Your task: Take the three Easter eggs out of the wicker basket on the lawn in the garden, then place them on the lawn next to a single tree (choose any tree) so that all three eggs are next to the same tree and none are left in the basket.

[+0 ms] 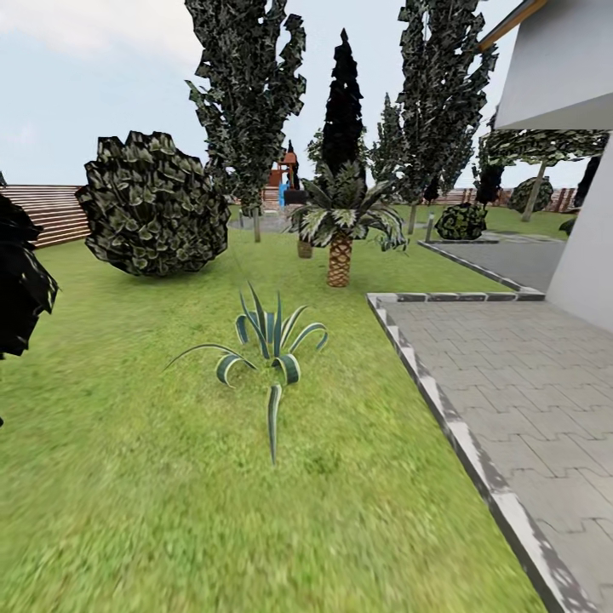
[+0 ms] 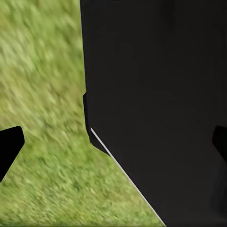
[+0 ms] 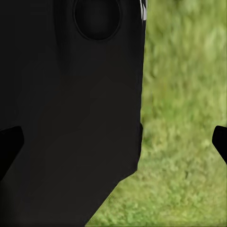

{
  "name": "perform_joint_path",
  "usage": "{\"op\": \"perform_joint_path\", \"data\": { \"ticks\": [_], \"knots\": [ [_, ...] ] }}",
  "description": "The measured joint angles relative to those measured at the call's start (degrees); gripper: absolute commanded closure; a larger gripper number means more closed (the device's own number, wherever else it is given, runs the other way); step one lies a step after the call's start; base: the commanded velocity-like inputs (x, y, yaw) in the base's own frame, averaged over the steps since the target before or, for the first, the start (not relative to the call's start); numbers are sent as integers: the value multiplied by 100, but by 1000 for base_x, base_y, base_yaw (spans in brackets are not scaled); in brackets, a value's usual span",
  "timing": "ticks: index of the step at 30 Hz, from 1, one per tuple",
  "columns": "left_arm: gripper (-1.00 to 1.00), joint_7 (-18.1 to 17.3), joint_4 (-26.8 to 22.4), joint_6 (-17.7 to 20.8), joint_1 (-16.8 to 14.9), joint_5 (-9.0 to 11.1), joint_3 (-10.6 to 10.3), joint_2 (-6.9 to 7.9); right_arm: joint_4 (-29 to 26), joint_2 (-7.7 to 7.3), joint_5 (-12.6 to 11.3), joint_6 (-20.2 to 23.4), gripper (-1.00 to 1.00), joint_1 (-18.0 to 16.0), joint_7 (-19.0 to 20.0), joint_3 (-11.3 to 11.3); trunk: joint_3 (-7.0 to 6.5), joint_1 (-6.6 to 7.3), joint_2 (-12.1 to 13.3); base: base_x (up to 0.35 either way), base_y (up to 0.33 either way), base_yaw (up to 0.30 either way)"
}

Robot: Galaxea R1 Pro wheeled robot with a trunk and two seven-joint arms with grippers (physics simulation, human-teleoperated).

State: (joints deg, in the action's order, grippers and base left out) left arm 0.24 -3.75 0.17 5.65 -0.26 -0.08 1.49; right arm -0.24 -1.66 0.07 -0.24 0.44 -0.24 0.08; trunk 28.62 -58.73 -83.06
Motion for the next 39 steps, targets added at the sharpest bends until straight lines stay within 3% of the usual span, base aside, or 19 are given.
{"op": "perform_joint_path", "data": {
  "ticks": [12, 26, 39],
  "knots": [
    [-100, 0, 0, 2, -1, 7, 8, 0, 0, 0, 1, 0, -100, 2, 0, 8, 0, 0, 0, 0, 335, -10],
    [-100, 0, 2, -1, -6, 2, 4, 0, 0, 0, 1, 0, -100, 2, 0, 15, 35, 0, 0, 9, 333, -248],
    [-100, 0, -8, -2, 0, 2, 0, -4, 0, 0, 1, 0, -100, 1, 0, 0, 42, 3, -1, 249, 126, -42]
  ]
}}
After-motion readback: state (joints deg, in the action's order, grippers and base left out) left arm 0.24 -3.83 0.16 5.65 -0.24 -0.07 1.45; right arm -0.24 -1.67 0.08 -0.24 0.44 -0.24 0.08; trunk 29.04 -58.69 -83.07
